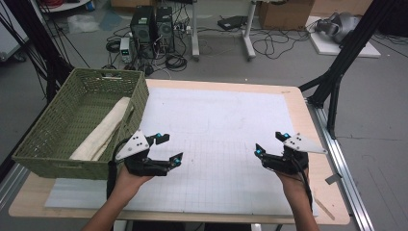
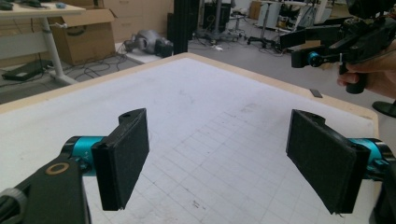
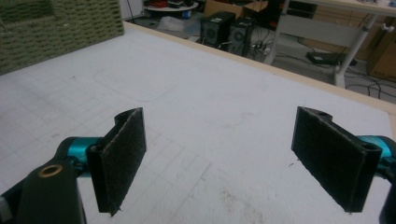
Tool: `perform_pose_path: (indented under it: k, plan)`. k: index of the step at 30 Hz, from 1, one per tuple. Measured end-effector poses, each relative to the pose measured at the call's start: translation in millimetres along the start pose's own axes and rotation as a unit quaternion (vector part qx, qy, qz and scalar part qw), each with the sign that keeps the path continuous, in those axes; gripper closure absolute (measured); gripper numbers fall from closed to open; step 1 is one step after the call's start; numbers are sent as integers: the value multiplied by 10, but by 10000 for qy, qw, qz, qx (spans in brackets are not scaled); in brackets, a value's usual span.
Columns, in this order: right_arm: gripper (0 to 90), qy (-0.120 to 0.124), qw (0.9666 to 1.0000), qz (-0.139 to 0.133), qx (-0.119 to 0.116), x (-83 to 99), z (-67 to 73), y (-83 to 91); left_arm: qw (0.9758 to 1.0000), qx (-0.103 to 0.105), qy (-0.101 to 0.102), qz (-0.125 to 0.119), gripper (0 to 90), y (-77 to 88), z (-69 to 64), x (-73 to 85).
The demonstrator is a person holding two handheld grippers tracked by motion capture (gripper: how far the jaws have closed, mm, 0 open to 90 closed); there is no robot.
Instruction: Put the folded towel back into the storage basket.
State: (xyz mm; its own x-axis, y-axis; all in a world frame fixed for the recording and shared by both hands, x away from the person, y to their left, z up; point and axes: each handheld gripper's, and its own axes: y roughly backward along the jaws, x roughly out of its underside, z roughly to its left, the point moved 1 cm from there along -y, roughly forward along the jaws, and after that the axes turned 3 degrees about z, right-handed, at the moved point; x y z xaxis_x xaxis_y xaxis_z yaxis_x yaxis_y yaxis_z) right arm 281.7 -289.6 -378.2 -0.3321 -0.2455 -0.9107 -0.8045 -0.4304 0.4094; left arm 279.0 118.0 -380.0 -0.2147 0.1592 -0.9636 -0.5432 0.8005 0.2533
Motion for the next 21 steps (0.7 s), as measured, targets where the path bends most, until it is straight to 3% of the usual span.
perform_pose_path:
  k: [11, 17, 21]
  plan:
    - [166, -226, 9997, 21, 135, 344, -18, 67, 9999, 44, 0, 109, 216, -158, -43, 225]
    - [166, -234, 9992, 234, 209, 501, -40, 67, 9997, -10, -34, 233, 215, -227, -37, 410]
    - [166, -278, 9985, 366, 292, 576, -100, 26, 9996, -55, 104, 273, 213, -253, 12, 504]
